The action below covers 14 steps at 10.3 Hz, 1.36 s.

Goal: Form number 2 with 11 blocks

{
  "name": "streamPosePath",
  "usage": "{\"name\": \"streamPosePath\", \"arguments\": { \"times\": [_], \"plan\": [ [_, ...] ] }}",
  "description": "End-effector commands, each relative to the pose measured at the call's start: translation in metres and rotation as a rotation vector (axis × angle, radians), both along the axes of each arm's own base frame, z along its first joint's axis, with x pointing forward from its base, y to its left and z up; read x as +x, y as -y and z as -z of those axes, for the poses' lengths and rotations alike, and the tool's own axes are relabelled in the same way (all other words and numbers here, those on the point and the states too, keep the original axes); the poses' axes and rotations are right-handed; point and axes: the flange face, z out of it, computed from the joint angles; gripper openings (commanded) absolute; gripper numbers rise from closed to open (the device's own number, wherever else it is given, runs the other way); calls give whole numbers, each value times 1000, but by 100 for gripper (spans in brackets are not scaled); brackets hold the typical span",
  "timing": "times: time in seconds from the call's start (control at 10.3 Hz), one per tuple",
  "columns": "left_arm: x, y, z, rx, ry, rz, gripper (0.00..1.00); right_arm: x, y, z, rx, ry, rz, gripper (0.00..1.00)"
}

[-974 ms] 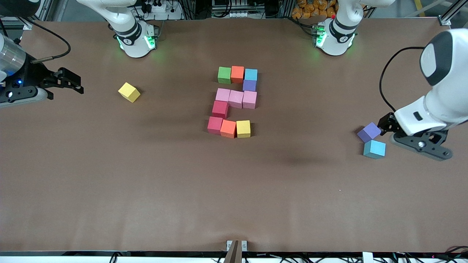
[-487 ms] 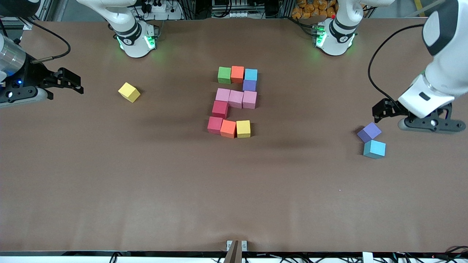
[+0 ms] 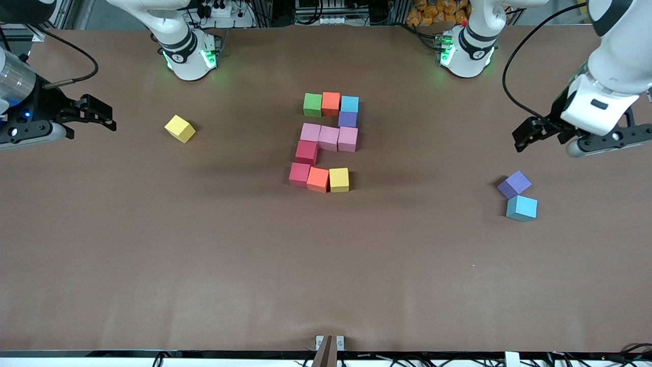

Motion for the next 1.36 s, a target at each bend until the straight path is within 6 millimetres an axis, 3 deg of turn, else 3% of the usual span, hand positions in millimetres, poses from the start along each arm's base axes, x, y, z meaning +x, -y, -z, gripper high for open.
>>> {"name": "streamPosePath", "arguments": {
  "times": [0.0,0.39,0.78,1.07,1.27],
  "plan": [
    [-11,-20,-3,2,-6,-44,100,1,1,-5,-19,1,6,100],
    [-12,-8,-3,1,-8,-12,100,1,1,-5,-19,-1,6,100],
    [-6,-26,-1,13,-20,55,100,1,1,-5,-19,-1,3,100],
    [-12,-6,-13,21,-20,162,100,1,1,-5,-19,-1,3,100],
    [-9,-10,-25,17,-7,189,100,0,-1,-6,-25,1,1,100]
  ]
}}
